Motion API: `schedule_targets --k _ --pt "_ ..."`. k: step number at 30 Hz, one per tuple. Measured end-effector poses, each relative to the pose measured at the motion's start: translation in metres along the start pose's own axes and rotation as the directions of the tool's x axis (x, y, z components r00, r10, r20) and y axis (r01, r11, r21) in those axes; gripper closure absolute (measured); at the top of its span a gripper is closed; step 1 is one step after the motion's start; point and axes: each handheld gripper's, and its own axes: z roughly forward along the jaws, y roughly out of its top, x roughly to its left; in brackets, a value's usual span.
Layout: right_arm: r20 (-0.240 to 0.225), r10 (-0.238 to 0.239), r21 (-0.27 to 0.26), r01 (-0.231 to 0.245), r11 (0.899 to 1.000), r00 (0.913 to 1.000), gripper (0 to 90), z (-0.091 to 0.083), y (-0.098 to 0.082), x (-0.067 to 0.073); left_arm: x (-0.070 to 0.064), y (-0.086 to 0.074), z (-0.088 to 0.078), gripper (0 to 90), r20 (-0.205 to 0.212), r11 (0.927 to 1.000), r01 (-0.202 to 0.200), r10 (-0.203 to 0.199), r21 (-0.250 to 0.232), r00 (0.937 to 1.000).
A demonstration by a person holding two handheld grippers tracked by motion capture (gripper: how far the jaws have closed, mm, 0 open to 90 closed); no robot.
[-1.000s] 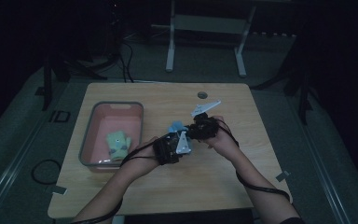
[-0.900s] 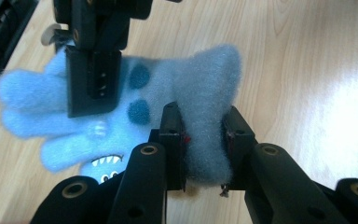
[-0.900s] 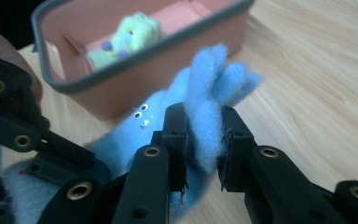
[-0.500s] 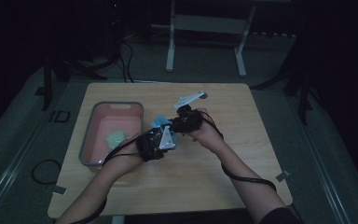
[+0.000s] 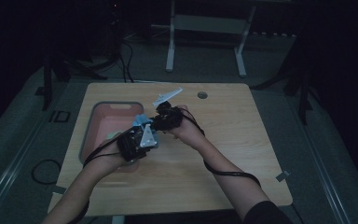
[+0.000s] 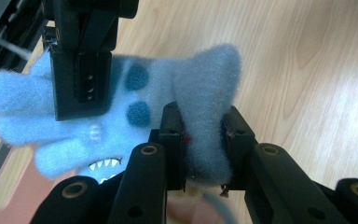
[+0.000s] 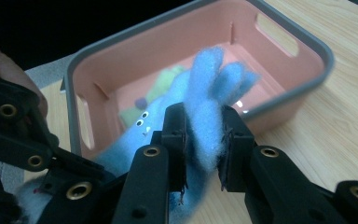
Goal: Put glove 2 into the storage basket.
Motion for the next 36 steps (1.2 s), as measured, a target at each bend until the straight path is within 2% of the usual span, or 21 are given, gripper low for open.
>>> schedule_targets --k 1,2,3,4,7,10,11,12,18,22,23,28,33,36 --pt "0.0 0.0 0.0 0.0 1.0 1.0 75.4 0.0 0.0 0.0 0.001 -0.004 -0.002 75.3 -0.007 1.0 0.003 -0.003 0.002 1.0" --pt "-0.006 -0.009 0.004 0.009 1.0 0.9999 75.4 0.008 0.006 0.004 0.004 -0.012 -0.006 75.3 -0.01 0.9998 0.015 -0.015 0.015 0.9998" --pt "-0.006 -0.009 0.004 0.009 1.0 0.9999 75.4 0.008 0.006 0.004 0.004 -0.012 -0.006 75.3 -0.01 0.9998 0.015 -0.015 0.015 0.9998" --pt "-0.015 -0.022 0.004 0.022 1.0 0.9997 75.5 0.018 0.012 0.008 0.006 -0.02 -0.008 75.3 -0.012 0.9994 0.026 -0.026 0.022 0.9996" --pt "-0.028 -0.026 0.01 0.026 1.0 0.9993 75.4 0.026 0.016 0.011 0.007 -0.028 -0.01 75.3 -0.018 0.9989 0.034 -0.034 0.033 0.9993" --pt "-0.045 -0.033 0.018 0.033 0.999 0.9984 75.4 0.045 0.022 0.017 0.01 -0.044 -0.014 75.3 -0.015 0.997 0.048 -0.047 0.061 0.9988" --pt "-0.045 -0.033 0.018 0.033 0.999 0.9984 75.4 0.045 0.022 0.017 0.01 -0.044 -0.014 75.3 -0.015 0.997 0.048 -0.047 0.061 0.9988" --pt "-0.054 -0.036 0.027 0.038 0.999 0.9979 75.4 0.055 0.024 0.02 0.011 -0.053 -0.016 75.3 -0.019 0.996 0.054 -0.053 0.071 0.9984" --pt "-0.076 -0.028 0.037 0.031 0.999 0.9967 75.4 0.076 0.029 0.023 0.015 -0.069 -0.017 75.3 -0.016 0.9931 0.077 -0.076 0.088 0.997" --pt "-0.07 -0.03 0.049 0.033 0.998 0.9971 75.4 0.087 0.03 0.024 0.021 -0.082 -0.009 75.3 -0.004 0.9896 0.095 -0.095 0.108 0.9955" --pt "-0.063 -0.027 0.062 0.031 0.998 0.9976 75.4 0.095 0.029 0.022 0.022 -0.085 -0.006 75.3 0.002 0.9887 0.102 -0.103 0.11 0.9947" --pt "-0.059 0.006 0.092 -0.001 0.996 0.9982 75.3 0.11 0.024 0.014 0.026 -0.091 0.005 75.2 0.009 0.9863 0.107 -0.109 0.126 0.994" --pt "-0.047 0.028 0.099 -0.023 0.995 0.9985 74.6 0.117 0.024 0.007 0.033 -0.095 0.013 74.8 0.016 0.9851 0.12 -0.123 0.123 0.9923" --pt "-0.035 0.019 0.115 -0.015 0.993 0.9992 74.3 0.12 0.022 0.004 0.034 -0.097 0.018 74.5 0.027 0.984 0.123 -0.128 0.129 0.9914"
